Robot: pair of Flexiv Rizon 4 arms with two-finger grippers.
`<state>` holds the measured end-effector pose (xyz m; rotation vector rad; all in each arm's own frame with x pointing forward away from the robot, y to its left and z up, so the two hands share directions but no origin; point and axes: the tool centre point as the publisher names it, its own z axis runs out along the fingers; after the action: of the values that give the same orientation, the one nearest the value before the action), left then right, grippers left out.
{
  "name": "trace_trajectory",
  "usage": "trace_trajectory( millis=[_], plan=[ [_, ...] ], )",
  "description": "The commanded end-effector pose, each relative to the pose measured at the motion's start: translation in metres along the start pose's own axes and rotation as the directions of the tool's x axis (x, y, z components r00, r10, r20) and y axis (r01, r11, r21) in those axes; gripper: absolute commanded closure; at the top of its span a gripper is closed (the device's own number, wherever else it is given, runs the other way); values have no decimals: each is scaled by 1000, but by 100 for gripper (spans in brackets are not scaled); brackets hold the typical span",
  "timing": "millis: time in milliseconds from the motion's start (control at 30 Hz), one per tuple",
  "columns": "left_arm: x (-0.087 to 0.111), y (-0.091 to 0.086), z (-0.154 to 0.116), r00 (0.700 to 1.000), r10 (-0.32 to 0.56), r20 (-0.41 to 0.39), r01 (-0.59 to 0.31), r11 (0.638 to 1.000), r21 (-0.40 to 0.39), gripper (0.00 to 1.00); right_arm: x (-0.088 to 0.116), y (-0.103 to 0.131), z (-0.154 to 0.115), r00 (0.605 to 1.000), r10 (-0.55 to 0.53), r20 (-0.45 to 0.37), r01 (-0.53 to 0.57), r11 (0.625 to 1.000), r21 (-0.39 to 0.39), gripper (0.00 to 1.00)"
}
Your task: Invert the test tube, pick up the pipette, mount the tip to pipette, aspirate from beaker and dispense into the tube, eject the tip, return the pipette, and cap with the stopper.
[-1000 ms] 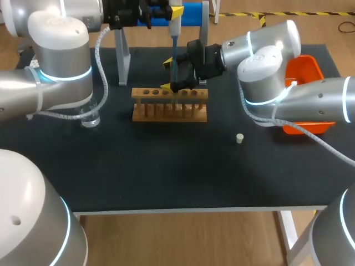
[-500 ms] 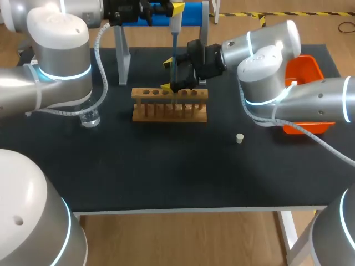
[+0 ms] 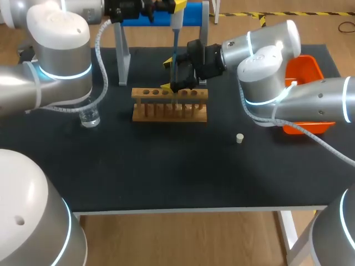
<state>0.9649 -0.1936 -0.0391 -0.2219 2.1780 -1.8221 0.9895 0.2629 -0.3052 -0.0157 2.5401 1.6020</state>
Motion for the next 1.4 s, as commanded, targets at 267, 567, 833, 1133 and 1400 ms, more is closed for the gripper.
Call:
trace_trajectory(
  millis=[267,567,833,1133,1400],
  plan=[
    [4,-11,1,1000,14,4,-13,1000,-15,100,-1,0,0,1000,1,-3,-1,1000,4,0],
    [8,-20,2,1000,30,6,-30,999,-21,100,-1,0,0,1000,1,-3,-1,1000,4,0],
    [12,-28,2,999,44,7,-44,999,-28,100,-1,0,0,1000,1,-3,-1,1000,4,0],
    [17,-41,0,997,73,20,-72,997,-27,100,-1,0,0,1000,1,-3,-1,1000,4,0],
    [21,-48,-31,992,102,73,-99,994,-51,100,-1,0,0,1000,1,-3,-1,1000,4,0]
  ],
)
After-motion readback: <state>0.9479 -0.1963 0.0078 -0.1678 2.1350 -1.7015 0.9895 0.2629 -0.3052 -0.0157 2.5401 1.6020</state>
